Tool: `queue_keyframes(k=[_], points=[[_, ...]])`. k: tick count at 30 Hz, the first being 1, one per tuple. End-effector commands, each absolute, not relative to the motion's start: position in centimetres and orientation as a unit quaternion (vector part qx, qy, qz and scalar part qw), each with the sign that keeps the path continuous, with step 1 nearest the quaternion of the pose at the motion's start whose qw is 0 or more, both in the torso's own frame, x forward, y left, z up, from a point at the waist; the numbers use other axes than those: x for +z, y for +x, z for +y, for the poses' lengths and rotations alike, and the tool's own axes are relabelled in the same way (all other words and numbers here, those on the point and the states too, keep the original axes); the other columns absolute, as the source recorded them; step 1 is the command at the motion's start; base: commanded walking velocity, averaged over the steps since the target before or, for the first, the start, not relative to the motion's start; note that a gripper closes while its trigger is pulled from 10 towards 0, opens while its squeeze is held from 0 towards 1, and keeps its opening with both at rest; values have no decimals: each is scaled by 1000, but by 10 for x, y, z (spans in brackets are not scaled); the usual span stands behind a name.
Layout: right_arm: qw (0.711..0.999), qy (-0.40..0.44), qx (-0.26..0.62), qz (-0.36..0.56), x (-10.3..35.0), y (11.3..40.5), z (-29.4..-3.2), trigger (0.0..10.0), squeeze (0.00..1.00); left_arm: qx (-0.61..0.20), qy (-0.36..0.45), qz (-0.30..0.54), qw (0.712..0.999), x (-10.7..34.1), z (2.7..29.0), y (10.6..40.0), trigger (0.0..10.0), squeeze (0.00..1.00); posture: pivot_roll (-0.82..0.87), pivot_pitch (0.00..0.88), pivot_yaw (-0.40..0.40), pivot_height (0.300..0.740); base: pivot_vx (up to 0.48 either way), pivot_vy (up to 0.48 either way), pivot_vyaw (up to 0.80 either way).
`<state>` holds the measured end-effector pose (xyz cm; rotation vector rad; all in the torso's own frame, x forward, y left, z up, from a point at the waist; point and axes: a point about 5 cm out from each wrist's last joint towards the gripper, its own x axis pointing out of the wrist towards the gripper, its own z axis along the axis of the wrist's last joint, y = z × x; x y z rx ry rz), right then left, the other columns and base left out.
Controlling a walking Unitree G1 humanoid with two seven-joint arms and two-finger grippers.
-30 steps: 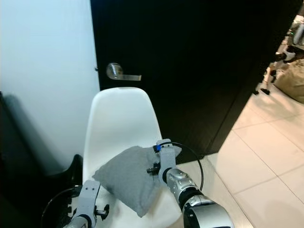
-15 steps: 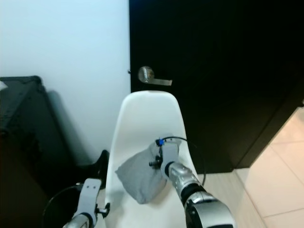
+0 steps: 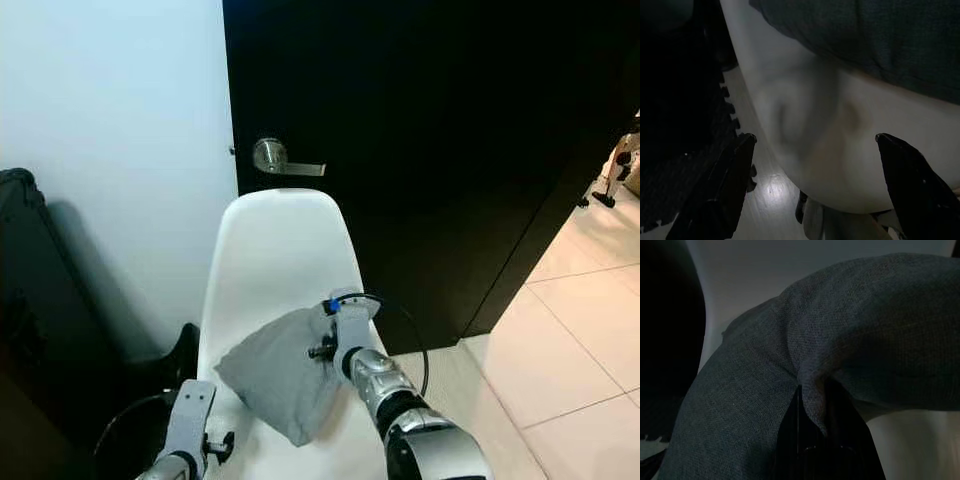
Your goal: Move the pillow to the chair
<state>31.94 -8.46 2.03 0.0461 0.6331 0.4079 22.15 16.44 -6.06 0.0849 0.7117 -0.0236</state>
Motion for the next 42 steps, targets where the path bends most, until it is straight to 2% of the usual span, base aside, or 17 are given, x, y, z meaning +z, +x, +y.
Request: queue_keyframes(k=[1, 16, 28, 36, 42], points=[[924, 9, 209, 319, 16, 316, -86, 10000, 0, -16, 36, 357, 933, -63, 159, 220, 10000, 0, 209, 0, -113, 740, 0, 0, 0], [914, -22, 245, 321, 12, 310, -80, 10000, 0, -13, 33, 358, 933, -62, 157, 221, 10000, 0, 203, 0, -116, 740, 0, 0, 787], [918, -24, 228, 324, 11, 311, -85, 10000, 0, -5, 21, 367, 930, -64, 157, 219, 10000, 0, 199, 0, -119, 740, 0, 0, 0], [915, -36, 220, 337, 6, 307, -88, 10000, 0, -7, 28, 371, 928, -65, 157, 218, 10000, 0, 199, 0, -121, 740, -311, 0, 0], [914, -37, 219, 338, 6, 307, -88, 10000, 0, -4, 21, 368, 930, -64, 157, 218, 10000, 0, 197, 0, -120, 740, 0, 0, 0]])
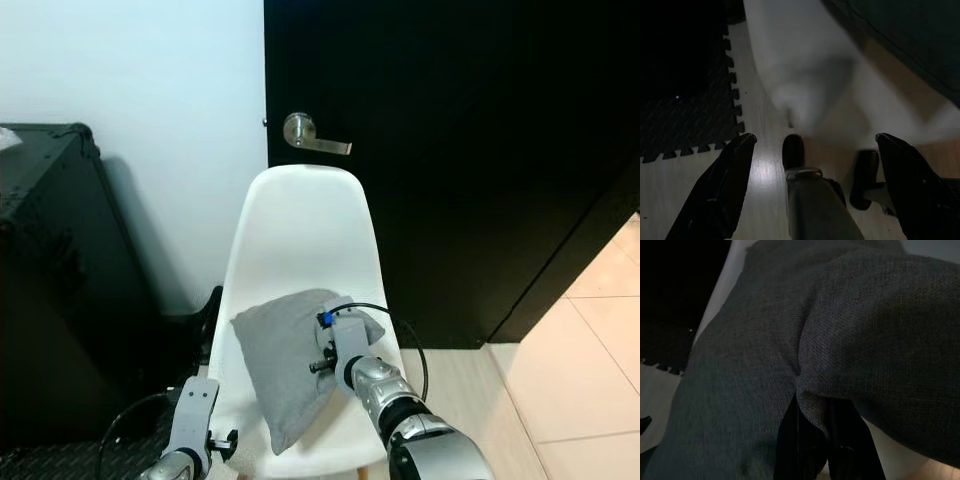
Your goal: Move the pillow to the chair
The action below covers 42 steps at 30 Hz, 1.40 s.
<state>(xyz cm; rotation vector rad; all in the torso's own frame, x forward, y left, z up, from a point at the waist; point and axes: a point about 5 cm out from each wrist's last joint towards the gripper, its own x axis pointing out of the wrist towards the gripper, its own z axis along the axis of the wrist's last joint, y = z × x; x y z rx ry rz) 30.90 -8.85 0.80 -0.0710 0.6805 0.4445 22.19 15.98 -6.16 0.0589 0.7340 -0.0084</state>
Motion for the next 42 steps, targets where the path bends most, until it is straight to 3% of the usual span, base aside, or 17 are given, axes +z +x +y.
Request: queue_keyframes(k=[1, 22, 28, 35, 42], points=[[914, -37, 219, 338, 6, 307, -88, 10000, 0, -4, 20, 367, 930, -64, 157, 219, 10000, 0, 197, 0, -120, 740, 0, 0, 0], [919, -6, 196, 341, 4, 305, -83, 10000, 0, 8, 28, 362, 932, -63, 160, 220, 10000, 0, 202, 0, -129, 740, 0, 0, 0], [926, 8, 163, 340, 6, 308, -87, 10000, 0, 10, 38, 346, 937, -59, 161, 224, 10000, 0, 209, 0, -131, 715, 0, 0, 0], [936, 23, 141, 322, 13, 316, -92, 10000, 0, 64, 160, 299, 938, -45, 192, 237, 10000, 0, 218, 0, -132, 685, 0, 0, 0], [939, 26, 131, 316, 13, 317, -95, 10000, 0, 64, 156, 265, 949, -34, 199, 247, 10000, 0, 224, 0, -131, 655, 0, 0, 0]])
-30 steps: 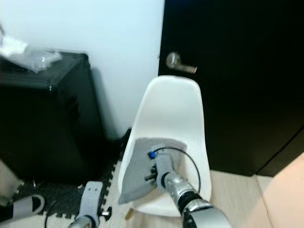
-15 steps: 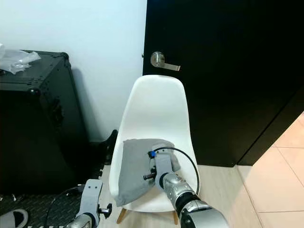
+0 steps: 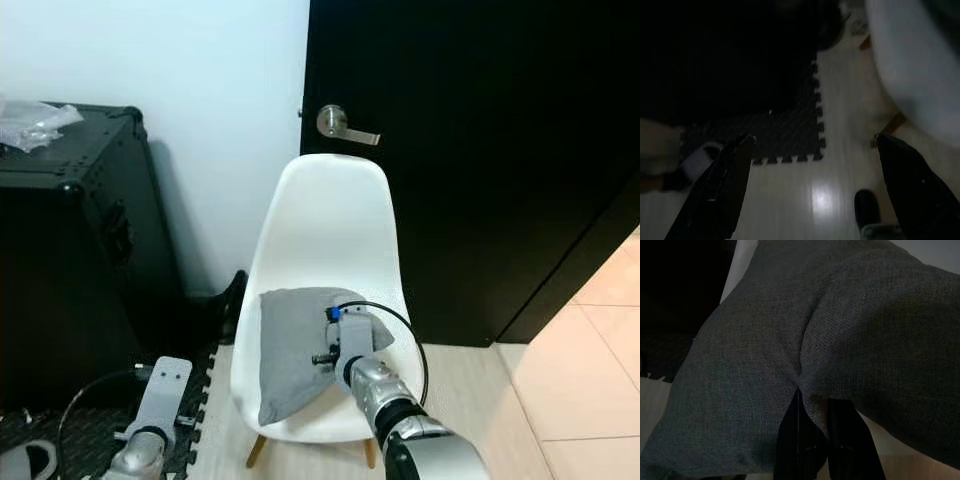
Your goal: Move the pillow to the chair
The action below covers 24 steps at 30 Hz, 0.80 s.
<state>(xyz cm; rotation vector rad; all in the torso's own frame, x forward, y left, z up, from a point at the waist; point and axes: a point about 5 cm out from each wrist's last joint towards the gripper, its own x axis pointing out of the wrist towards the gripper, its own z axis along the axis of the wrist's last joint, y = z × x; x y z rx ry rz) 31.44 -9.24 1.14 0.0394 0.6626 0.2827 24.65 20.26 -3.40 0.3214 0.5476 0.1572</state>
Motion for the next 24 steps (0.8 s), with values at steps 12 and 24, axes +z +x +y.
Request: queue_keyframes(k=[12, 24], points=[[941, 16, 121, 316, 10, 314, -102, 10000, 0, -1, 100, 266, 959, -41, 165, 241, 10000, 0, 213, 0, -125, 621, 0, 0, 0], [940, -4, 111, 323, 6, 311, -107, 10000, 0, -7, 89, 257, 962, -41, 160, 240, 10000, 0, 219, 0, -128, 607, 0, 0, 0]])
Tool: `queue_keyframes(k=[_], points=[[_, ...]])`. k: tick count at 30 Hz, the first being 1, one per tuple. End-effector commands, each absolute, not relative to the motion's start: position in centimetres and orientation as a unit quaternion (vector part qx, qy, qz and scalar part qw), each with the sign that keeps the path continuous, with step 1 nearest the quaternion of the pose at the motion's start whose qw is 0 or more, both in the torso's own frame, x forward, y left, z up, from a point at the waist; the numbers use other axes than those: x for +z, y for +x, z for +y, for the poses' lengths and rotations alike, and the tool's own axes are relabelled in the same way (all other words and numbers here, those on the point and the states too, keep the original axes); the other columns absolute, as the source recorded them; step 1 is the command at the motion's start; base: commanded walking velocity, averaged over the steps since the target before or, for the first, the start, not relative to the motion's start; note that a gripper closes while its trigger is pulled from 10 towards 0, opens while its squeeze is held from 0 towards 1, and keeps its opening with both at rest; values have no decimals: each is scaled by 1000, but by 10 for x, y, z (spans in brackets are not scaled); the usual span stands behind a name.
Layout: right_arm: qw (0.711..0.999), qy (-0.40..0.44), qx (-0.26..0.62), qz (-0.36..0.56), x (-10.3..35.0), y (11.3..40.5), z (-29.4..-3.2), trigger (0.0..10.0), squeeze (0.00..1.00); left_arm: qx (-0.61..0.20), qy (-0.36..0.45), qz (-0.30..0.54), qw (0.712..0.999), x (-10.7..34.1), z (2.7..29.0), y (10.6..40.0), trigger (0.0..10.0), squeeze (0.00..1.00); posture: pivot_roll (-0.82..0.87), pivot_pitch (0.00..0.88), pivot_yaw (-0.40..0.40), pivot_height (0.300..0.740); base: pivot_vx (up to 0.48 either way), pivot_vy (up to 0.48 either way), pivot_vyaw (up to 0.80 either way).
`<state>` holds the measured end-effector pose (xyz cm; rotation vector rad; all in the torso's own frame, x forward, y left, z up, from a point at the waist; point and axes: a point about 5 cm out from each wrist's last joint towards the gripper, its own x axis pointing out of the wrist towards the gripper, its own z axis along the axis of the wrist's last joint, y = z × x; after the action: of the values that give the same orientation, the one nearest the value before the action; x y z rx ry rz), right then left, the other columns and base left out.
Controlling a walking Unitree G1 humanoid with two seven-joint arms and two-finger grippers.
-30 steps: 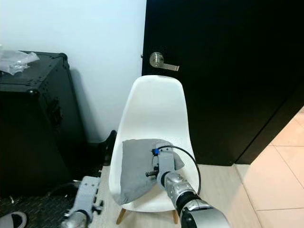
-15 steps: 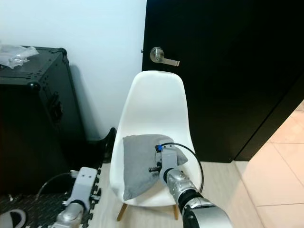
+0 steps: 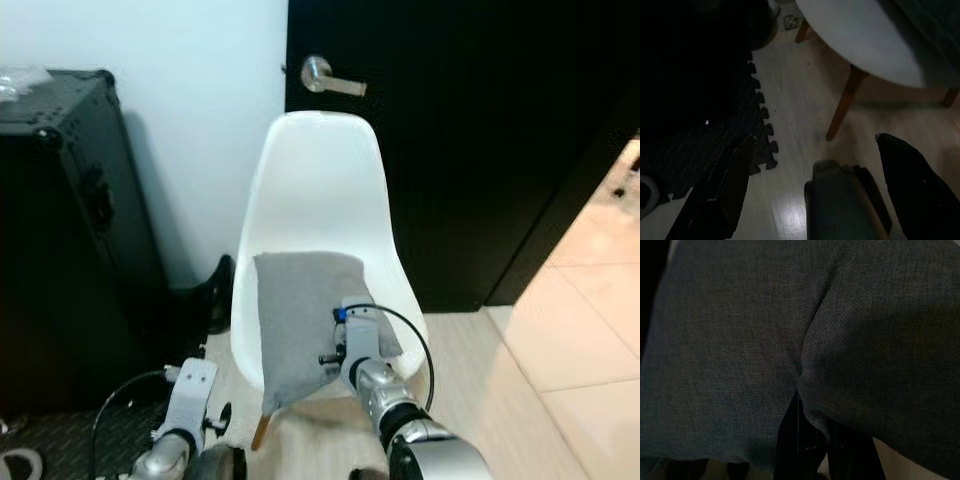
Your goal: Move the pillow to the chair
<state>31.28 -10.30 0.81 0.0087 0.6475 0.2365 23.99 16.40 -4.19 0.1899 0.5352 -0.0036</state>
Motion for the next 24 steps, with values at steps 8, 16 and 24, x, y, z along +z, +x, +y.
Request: queue_keyframes(k=[8, 16, 24], points=[[941, -7, 115, 318, 9, 313, -97, 10000, 0, -15, 86, 252, 964, -45, 154, 232, 10000, 0, 239, 32, -126, 572, 0, 0, 0], [951, 40, 91, 294, 20, 323, -92, 10000, 0, -16, 83, 237, 968, -43, 154, 229, 10000, 0, 270, 80, -131, 557, 0, 0, 0], [964, 87, 81, 238, 61, 352, -78, 10000, 0, -9, 81, 216, 973, -39, 156, 228, 10000, 0, 284, 109, -133, 557, 0, 0, 0]])
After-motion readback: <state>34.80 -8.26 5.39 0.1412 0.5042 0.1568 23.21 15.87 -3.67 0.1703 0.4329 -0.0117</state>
